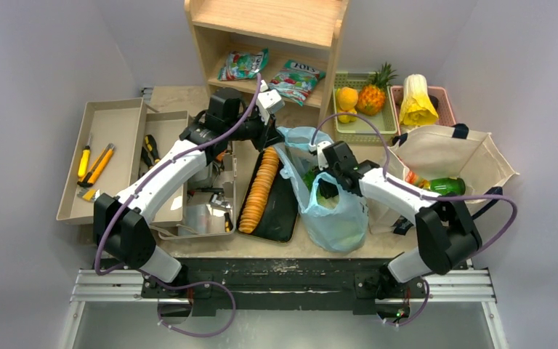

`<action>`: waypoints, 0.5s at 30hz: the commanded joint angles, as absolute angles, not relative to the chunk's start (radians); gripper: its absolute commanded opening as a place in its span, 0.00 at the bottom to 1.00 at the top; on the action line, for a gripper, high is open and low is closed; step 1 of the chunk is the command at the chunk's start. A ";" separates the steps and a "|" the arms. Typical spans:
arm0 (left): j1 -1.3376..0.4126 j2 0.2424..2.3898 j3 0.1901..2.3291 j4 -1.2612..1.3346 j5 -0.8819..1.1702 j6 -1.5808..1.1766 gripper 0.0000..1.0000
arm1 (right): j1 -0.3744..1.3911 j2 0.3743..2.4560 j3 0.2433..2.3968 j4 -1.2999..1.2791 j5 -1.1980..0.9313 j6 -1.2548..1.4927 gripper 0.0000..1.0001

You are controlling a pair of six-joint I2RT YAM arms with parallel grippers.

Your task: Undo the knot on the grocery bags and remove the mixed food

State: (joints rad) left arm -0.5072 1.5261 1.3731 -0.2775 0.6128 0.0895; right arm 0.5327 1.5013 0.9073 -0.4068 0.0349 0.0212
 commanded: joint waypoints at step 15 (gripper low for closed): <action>-0.508 1.566 1.446 -0.279 0.617 0.064 0.00 | 0.531 0.989 1.036 -0.379 -0.271 -0.247 0.06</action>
State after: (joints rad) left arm -0.5072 1.5574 1.3994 -0.2787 0.6090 0.0856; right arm 0.5301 1.0344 0.9417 -0.4046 -0.1787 -0.1780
